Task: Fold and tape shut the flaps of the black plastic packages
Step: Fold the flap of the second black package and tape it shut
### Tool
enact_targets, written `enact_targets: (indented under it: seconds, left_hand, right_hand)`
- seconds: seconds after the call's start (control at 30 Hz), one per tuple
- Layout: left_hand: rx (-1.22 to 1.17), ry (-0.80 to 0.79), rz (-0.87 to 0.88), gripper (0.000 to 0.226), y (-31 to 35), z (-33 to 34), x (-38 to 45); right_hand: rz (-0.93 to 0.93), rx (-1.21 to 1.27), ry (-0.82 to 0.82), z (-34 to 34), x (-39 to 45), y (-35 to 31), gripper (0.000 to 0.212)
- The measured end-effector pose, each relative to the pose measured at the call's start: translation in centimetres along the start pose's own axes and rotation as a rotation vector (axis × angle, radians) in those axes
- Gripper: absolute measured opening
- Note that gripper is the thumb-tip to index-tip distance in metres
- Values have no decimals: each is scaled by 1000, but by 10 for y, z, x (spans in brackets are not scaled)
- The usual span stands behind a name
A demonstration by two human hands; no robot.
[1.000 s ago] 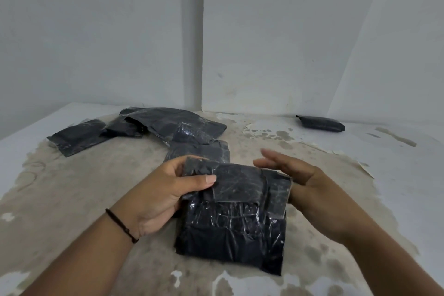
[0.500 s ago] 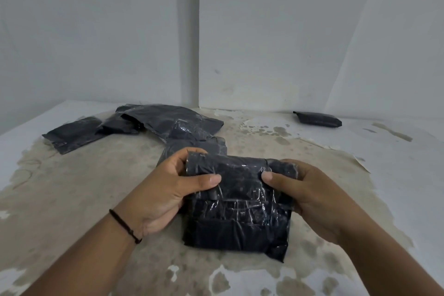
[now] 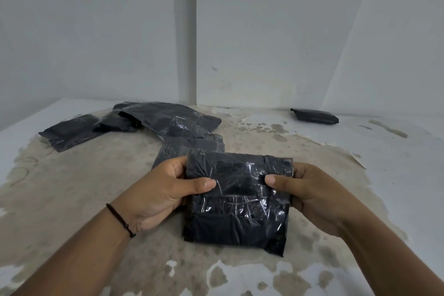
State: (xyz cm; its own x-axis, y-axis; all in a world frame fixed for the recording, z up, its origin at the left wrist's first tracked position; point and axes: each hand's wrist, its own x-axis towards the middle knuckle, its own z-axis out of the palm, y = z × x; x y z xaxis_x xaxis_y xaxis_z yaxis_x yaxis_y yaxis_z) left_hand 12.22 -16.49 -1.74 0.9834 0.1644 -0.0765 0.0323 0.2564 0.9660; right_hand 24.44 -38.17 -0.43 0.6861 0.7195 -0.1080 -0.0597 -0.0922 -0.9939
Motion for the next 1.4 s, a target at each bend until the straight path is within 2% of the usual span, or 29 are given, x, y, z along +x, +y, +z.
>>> enact_targets:
  seconds: [0.1,0.2,0.27,0.47,0.6,0.67,0.77,0.83,0.9,1.0,1.07,1.13,1.23,1.3,1.4]
  left_hand:
    - [0,-2,6,47,-1,-1,0]
    - [-13,-37,21,52,-1,-1,0]
    - [-3,-53,32,52,-1,-2,0]
    - [66,-99,71,56,7,6,-1]
    - [277,-112,53,77,38,14,-3]
    - [389,-174,21,68,54,27,-1]
    - [536,-349,-99,47,60,58,5]
    - [521,-405,-179,38,49,80,9]
    - [408,-331,-236,36,32,98,12]
    - [271,-154,-236,33,4,120,20]
    - [175,-58,-246,22,-15,132,26]
    - [102,-36,-277,16,-31,146,30]
    - [100,-62,-286,24,-52,162,35]
    - [265,-52,-169,49,-59,167,40]
    - [759,0,96,78,-58,166,45]
  right_hand:
    - [18,0,32,-4,1,-1,39]
    - [20,48,24,-5,-1,-4,15]
    - [21,96,10,-6,-2,-6,10]
    - [37,70,41,-14,-3,-23,20]
    - [40,-72,40,-24,-13,-45,34]
    - [56,-180,-4,-29,-22,-58,34]
    - [107,-294,-100,-34,-34,-72,34]
    - [130,-325,-99,-37,-42,-76,31]
    - [118,-379,11,-42,-49,-74,41]
    - [41,-648,358,-56,-66,-57,75]
    - [4,-819,561,-62,-85,-41,79]
    - [55,-912,559,-66,-104,-23,69]
    - [143,-907,434,-68,-121,3,55]
    - [141,-871,457,-70,-124,14,50]
    - [139,-923,491,-77,-122,29,50]
